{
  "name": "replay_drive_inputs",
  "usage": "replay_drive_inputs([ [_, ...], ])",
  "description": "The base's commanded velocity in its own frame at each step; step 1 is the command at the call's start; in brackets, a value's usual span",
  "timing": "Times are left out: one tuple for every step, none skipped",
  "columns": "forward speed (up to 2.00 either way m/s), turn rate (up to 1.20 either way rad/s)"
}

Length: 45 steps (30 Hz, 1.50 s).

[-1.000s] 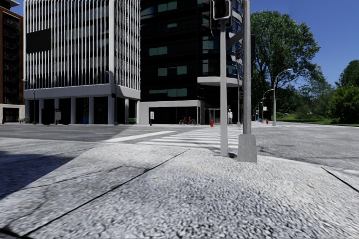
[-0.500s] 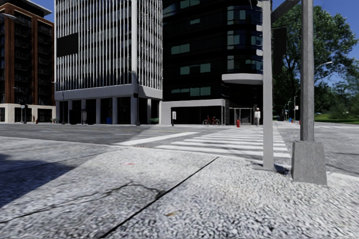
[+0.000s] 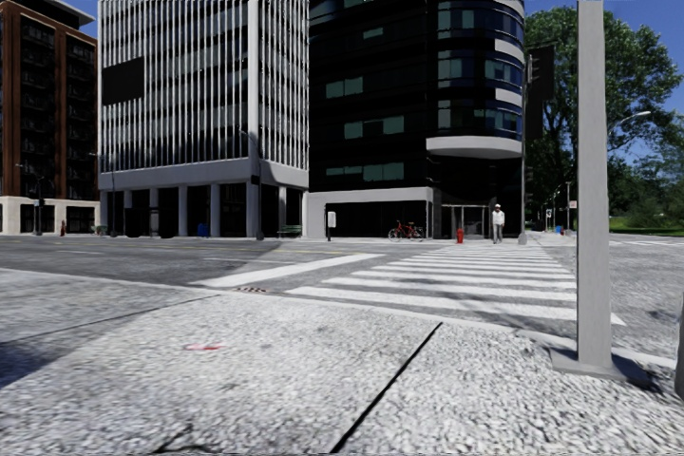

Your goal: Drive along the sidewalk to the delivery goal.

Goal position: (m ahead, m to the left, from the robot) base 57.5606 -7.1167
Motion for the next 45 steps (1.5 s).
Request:
replay_drive_inputs([
  [2.00,0.00],
  [2.00,0.00],
  [2.00,0.00],
  [2.00,0.00],
  [2.00,-0.06],
  [2.00,-0.10],
  [2.00,-0.10],
  [2.00,-0.10],
  [2.00,-0.11],
  [2.00,-0.11],
  [2.00,-0.11],
  [2.00,-0.11],
  [2.00,-0.11],
  [2.00,-0.11],
  [2.00,-0.18],
  [2.00,-0.36],
  [2.00,-0.56],
  [2.00,-0.73],
  [2.00,-0.82],
  [2.00,-0.87],
  [2.00,-0.92],
  [2.00,-0.97],
  [2.00,-0.99],
  [2.00,-0.99],
  [2.00,-1.00],
  [2.00,-1.00],
  [2.00,-1.00],
  [2.00,-1.00],
  [2.00,-0.94],
  [2.00,-0.46],
  [2.00,-0.04],
  [2.00,0.00],
  [2.00,0.00],
  [2.00,0.00],
  [2.00,0.00],
  [2.00,0.00],
  [2.00,0.00],
  [2.00,0.00],
  [2.00,0.00],
  [2.00,0.00],
  [2.00,0.00],
  [2.00,-0.01],
  [2.00,-0.53],
  [2.00,-0.53],
  [2.00,-0.66],
])
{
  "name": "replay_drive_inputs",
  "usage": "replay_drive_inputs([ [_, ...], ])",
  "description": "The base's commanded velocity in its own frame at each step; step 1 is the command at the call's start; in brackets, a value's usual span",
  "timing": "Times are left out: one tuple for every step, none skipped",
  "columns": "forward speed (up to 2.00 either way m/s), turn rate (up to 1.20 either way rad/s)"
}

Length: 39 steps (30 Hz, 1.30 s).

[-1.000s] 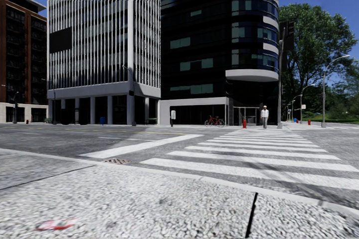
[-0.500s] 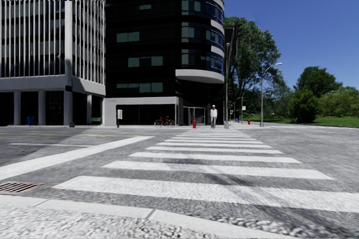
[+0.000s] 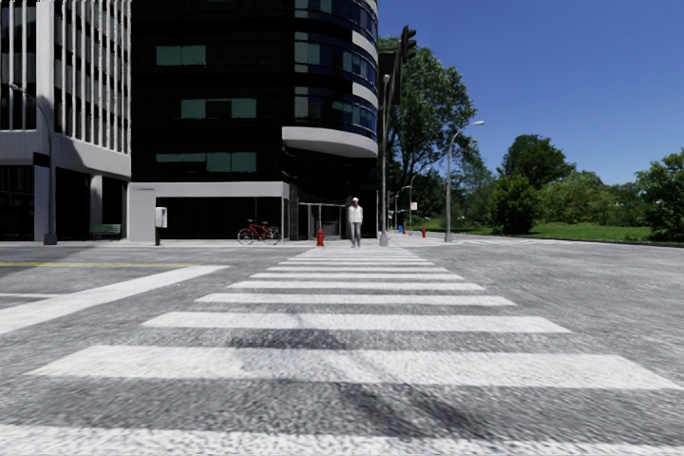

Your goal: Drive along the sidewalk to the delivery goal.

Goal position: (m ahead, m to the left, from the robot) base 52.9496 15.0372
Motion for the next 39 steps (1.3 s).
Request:
replay_drive_inputs([
  [2.00,-0.88],
  [2.00,-1.20],
  [2.00,-1.20],
  [2.00,-1.20],
  [2.00,-1.20],
  [2.00,-1.20],
  [2.00,-1.20],
  [2.00,-0.74],
  [2.00,-0.58],
  [2.00,-0.30],
  [2.00,-0.13],
  [2.00,-0.08],
  [2.00,-0.08],
  [2.00,-0.07],
  [2.00,-0.06],
  [2.00,-0.06],
  [2.00,-0.05],
  [2.00,-0.03],
  [2.00,-0.03],
  [2.00,-0.03],
  [2.00,-0.03],
  [2.00,-0.03],
  [2.00,-0.03],
  [2.00,-0.19],
  [2.00,-0.42],
  [2.00,-0.58],
  [2.00,-0.58],
  [2.00,-0.75],
  [2.00,-0.92],
  [2.00,-1.05],
  [2.00,-1.10],
  [2.00,-1.10],
  [2.00,-1.11],
  [2.00,-0.62],
  [2.00,-0.13],
  [2.00,-0.13],
  [2.00,-0.04],
  [2.00,0.00],
  [2.00,0.00],
])
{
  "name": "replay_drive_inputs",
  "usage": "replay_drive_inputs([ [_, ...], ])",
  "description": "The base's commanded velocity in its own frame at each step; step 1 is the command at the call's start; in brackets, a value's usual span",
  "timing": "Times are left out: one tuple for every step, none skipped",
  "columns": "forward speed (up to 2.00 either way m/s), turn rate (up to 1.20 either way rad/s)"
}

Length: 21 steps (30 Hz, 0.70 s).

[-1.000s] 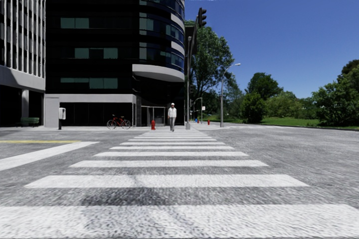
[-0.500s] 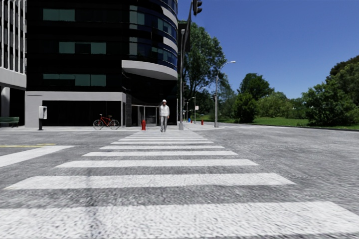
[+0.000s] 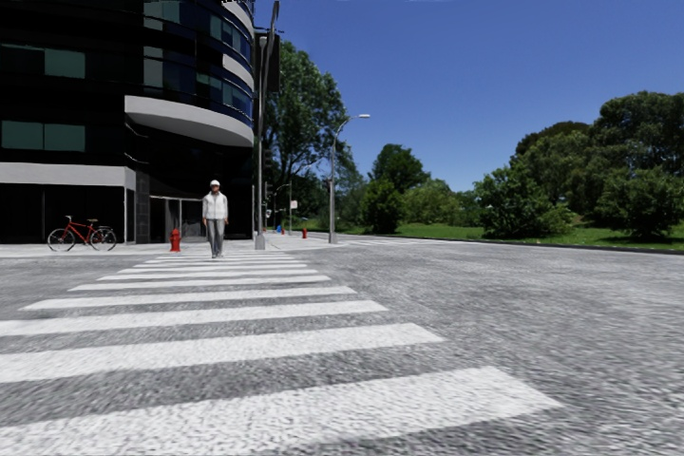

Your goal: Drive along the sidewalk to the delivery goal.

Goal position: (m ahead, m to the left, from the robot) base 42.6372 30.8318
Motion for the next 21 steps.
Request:
replay_drive_inputs([
  [2.00,0.00],
  [2.00,0.00],
  [2.00,0.00],
  [2.00,0.00],
  [2.00,0.00],
  [2.00,0.00],
  [2.00,0.00],
  [2.00,0.00],
  [2.00,0.00],
  [2.00,0.00],
  [2.00,0.00],
  [2.00,0.00],
  [2.00,0.00],
  [2.00,0.00],
  [2.00,0.00],
  [2.00,0.00],
  [2.00,0.00],
  [2.00,0.00],
  [2.00,0.00],
  [2.00,0.00],
  [2.00,0.00],
])
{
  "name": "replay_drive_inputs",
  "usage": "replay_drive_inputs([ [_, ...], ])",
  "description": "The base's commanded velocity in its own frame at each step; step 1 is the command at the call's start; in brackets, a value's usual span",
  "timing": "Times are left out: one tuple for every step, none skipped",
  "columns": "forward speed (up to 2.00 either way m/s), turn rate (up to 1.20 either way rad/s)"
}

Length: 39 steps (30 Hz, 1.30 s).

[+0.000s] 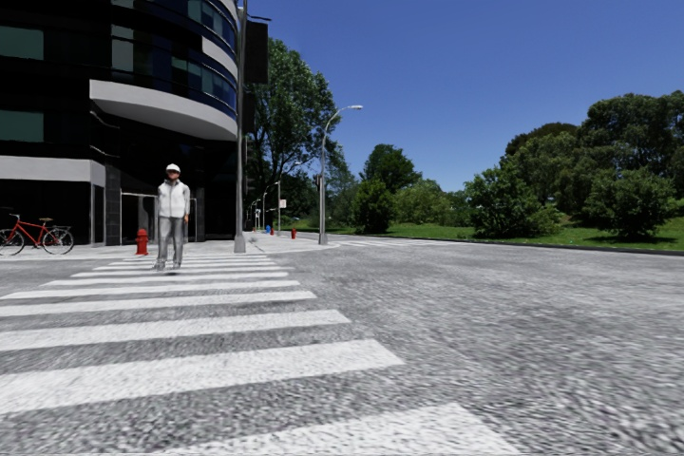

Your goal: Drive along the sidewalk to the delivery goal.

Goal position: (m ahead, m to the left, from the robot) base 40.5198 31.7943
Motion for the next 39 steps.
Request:
replay_drive_inputs([
  [2.00,0.03],
  [2.00,0.03],
  [2.00,0.22],
  [2.00,0.45],
  [2.00,0.61],
  [2.00,0.66],
  [2.00,0.66],
  [2.00,0.67],
  [2.00,0.67],
  [2.00,0.63],
  [2.00,0.57],
  [2.00,0.46],
  [2.00,0.39],
  [2.00,0.37],
  [2.00,0.37],
  [2.00,0.37],
  [2.00,0.52],
  [2.00,0.79],
  [2.00,0.91],
  [2.00,0.94],
  [2.00,0.94],
  [2.00,0.23],
  [2.00,0.05],
  [2.00,0.00],
  [2.00,0.00],
  [2.00,0.00],
  [2.00,0.00],
  [2.00,0.00],
  [2.00,0.00],
  [2.00,0.00],
  [2.00,0.00],
  [2.00,0.00],
  [2.00,0.00],
  [2.00,0.00],
  [2.00,0.00],
  [2.00,0.00],
  [2.00,0.00],
  [2.00,0.00],
  [2.00,0.00],
])
